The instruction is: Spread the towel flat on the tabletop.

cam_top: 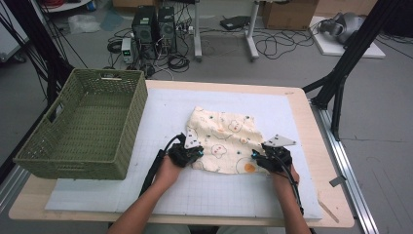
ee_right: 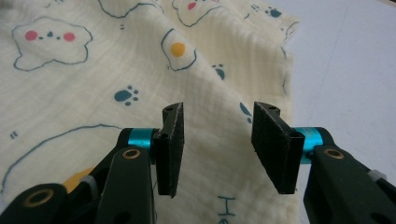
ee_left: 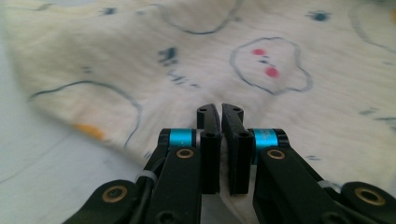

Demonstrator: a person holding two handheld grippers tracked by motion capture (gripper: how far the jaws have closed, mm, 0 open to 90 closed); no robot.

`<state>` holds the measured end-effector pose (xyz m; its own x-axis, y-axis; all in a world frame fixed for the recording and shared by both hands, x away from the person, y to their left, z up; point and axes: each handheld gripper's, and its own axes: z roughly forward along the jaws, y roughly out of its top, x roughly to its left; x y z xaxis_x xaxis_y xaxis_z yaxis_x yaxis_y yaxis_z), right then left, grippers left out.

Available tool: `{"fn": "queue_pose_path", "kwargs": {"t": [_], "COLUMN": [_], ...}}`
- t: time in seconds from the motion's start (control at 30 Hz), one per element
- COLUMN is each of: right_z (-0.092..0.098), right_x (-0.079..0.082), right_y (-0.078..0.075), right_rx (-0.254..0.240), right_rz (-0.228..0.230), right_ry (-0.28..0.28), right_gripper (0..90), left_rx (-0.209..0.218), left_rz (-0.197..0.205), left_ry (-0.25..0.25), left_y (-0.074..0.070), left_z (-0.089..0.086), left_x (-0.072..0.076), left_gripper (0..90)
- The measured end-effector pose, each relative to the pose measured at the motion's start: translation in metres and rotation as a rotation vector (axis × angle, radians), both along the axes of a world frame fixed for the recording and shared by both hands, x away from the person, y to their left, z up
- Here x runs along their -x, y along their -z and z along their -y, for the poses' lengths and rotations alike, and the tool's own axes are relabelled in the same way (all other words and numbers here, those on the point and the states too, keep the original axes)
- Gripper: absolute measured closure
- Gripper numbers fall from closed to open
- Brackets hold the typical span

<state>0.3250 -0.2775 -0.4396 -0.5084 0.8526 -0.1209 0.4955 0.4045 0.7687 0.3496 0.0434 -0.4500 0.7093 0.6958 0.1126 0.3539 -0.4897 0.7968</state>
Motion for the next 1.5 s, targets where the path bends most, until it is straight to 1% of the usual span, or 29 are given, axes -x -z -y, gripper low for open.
{"fn": "queue_pose_path", "kwargs": {"t": [0.03,0.07,0.1,0.13,0.17,0.2,0.23,0.3,0.37,0.4,0.47,0.53,0.57,0.63,0.73,0.77,0.8,0.87,0.93,0.97,1.0,1.03,1.1,1.13,1.17,1.27,1.37,1.43,1.5], "right_z": [-0.001,-0.002,-0.003,-0.004,-0.004,-0.004,-0.004,-0.003,-0.002,-0.001,0.001,0.003,0.004,0.007,0.008,0.007,0.005,0.001,-0.003,-0.005,-0.007,-0.008,-0.008,-0.008,-0.007,-0.007,-0.009,-0.009,-0.008], "right_x": [0.0,0.0,0.0,0.0,0.0,0.001,0.001,0.002,0.005,0.006,0.01,0.015,0.017,0.022,0.028,0.029,0.029,0.029,0.027,0.026,0.026,0.026,0.027,0.027,0.027,0.031,0.04,0.048,0.056], "right_y": [0.0,0.001,0.001,0.002,0.001,0.001,0.001,0.0,-0.001,-0.001,-0.002,-0.005,-0.006,-0.009,-0.011,-0.01,-0.009,-0.005,-0.001,0.001,0.004,0.006,0.005,0.005,0.004,0.001,0.0,-0.002,-0.003], "right_rx": [0.005,0.009,0.014,0.015,0.016,0.01,0.003,-0.003,-0.018,-0.029,-0.044,-0.038,-0.034,-0.033,-0.057,-0.063,-0.066,-0.076,-0.071,-0.066,-0.057,-0.049,-0.071,-0.09,-0.107,-0.099,-0.077,-0.068,-0.053], "right_rz": [-0.002,-0.003,-0.005,-0.006,-0.007,-0.006,-0.008,-0.007,-0.013,-0.021,-0.03,-0.028,-0.024,-0.015,-0.019,-0.029,-0.036,-0.069,-0.089,-0.102,-0.114,-0.123,-0.142,-0.163,-0.189,-0.225,-0.229,-0.238,-0.232], "right_ry": [-0.005,-0.009,-0.014,-0.018,-0.02,-0.019,-0.024,-0.03,-0.034,-0.039,-0.043,-0.049,-0.06,-0.07,-0.098,-0.108,-0.128,-0.153,-0.162,-0.167,-0.174,-0.179,-0.205,-0.221,-0.225,-0.245,-0.285,-0.298,-0.3], "right_gripper": [53.9,53.6,53.0,53.0,52.9,52.9,52.9,52.9,52.9,52.7,52.0,52.2,52.7,54.0,56.9,57.4,57.3,56.8,56.8,57.2,58.4,62.8,75.9,83.5,87.4,88.0,88.1,88.1,88.7], "left_rx": [0.004,0.026,0.024,0.035,0.044,0.061,0.064,0.065,0.062,0.067,0.08,0.065,0.072,0.078,0.089,0.081,0.087,0.071,0.06,0.052,0.041,0.042,0.059,0.07,0.08,0.082,0.074,0.071,0.082], "left_rz": [-0.001,-0.012,-0.014,-0.02,-0.031,-0.048,-0.054,-0.057,-0.079,-0.074,-0.073,-0.085,-0.088,-0.094,-0.107,-0.095,-0.099,-0.086,-0.076,-0.075,-0.066,-0.066,-0.084,-0.093,-0.101,-0.118,-0.136,-0.137,-0.145], "left_ry": [-0.04,-0.083,-0.109,-0.119,-0.133,-0.137,-0.134,-0.126,-0.115,-0.114,-0.114,-0.114,-0.11,-0.087,-0.054,-0.048,-0.036,-0.024,0.008,0.023,0.02,0.015,0.011,0.007,0.007,0.02,0.036,0.047,0.055], "left_y": [0.0,0.0,0.0,0.0,0.0,-0.001,-0.002,-0.002,-0.004,-0.004,-0.004,-0.003,-0.003,-0.002,0.001,0.001,0.001,0.001,0.001,0.001,0.0,0.0,0.0,0.0,0.0,-0.001,-0.003,-0.003,-0.002], "left_z": [-0.005,-0.01,-0.014,-0.016,-0.018,-0.02,-0.022,-0.028,-0.033,-0.037,-0.043,-0.049,-0.051,-0.052,-0.05,-0.049,-0.049,-0.047,-0.045,-0.043,-0.042,-0.042,-0.047,-0.049,-0.052,-0.058,-0.061,-0.064,-0.068], "left_x": [-0.004,-0.008,-0.01,-0.011,-0.011,-0.011,-0.01,-0.006,-0.002,0.001,0.006,0.01,0.012,0.016,0.02,0.022,0.022,0.025,0.028,0.031,0.033,0.035,0.038,0.041,0.044,0.056,0.066,0.074,0.082], "left_gripper": [85.8,85.6,85.2,82.4,72.5,59.4,53.4,51.0,50.0,50.0,51.8,52.8,53.1,55.7,58.7,58.4,59.6,60.5,69.9,79.0,85.0,86.5,87.2,87.3,87.3,87.3,87.3,87.3,87.3]}}
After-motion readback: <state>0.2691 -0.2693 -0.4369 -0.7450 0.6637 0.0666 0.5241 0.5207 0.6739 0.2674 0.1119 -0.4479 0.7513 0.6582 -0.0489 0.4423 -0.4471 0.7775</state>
